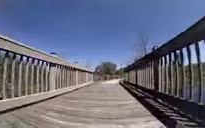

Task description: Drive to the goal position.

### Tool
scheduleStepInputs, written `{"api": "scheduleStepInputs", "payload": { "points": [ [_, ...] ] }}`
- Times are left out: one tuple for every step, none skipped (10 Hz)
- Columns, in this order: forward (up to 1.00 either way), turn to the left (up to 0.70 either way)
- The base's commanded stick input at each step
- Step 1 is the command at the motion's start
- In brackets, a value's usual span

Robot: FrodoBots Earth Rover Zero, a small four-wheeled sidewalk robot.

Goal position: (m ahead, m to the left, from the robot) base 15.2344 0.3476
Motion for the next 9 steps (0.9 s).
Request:
{"api": "scheduleStepInputs", "payload": {
  "points": [
    [0.50,0.00],
    [0.50,0.00],
    [0.50,0.00],
    [0.50,0.00],
    [0.50,0.00],
    [0.50,0.00],
    [0.50,0.00],
    [0.50,-0.32],
    [0.50,-0.50]
  ]
}}
